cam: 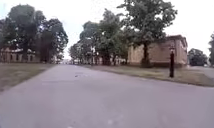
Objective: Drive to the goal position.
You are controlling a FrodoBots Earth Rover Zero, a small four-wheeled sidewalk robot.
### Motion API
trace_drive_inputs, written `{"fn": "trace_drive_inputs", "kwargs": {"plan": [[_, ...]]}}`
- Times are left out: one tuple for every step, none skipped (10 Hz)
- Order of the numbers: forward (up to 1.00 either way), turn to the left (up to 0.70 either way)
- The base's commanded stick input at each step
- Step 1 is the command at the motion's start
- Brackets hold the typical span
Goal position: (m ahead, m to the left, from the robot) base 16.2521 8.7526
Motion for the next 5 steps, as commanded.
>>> {"fn": "trace_drive_inputs", "kwargs": {"plan": [[0.85, 0.00], [0.85, 0.00], [0.85, 0.00], [0.85, 0.00], [0.85, 0.00]]}}
